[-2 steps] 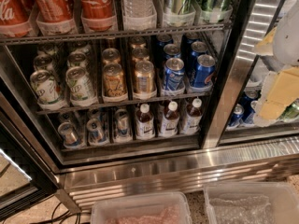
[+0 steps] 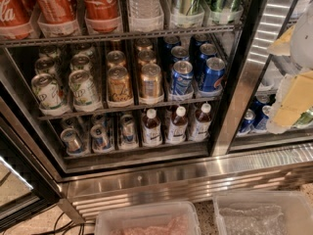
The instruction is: Pick redbull can from bottom shelf of fridge
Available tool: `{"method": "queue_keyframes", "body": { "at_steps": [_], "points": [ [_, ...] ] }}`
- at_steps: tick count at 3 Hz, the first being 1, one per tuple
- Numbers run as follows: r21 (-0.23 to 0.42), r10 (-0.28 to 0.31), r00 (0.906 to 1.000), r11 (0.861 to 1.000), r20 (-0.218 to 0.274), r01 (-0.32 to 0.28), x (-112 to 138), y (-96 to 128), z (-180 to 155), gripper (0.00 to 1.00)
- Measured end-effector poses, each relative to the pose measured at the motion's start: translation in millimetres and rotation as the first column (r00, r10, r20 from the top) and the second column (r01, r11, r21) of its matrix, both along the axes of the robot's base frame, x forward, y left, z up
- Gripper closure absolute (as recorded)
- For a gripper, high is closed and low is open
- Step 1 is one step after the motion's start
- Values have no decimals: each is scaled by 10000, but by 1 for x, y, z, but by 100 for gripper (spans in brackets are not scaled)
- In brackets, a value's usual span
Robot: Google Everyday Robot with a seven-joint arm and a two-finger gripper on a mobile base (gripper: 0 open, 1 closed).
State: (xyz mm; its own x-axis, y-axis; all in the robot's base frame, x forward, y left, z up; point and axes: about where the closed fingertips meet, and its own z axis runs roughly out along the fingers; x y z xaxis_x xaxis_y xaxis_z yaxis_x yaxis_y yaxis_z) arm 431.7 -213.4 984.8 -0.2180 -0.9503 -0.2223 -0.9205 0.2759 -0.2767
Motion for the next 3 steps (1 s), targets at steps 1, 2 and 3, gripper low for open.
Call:
{"method": "queue_keyframes", "body": {
  "at_steps": [1,2,3],
  "points": [
    [2,0,10000,10000,0,0,0,0,0,0],
    [828,-59,10000,9966,14,58,4,14,-10,0],
    [2640,-565,9960,9618,-688,728,12,52,-54,0]
  ]
}}
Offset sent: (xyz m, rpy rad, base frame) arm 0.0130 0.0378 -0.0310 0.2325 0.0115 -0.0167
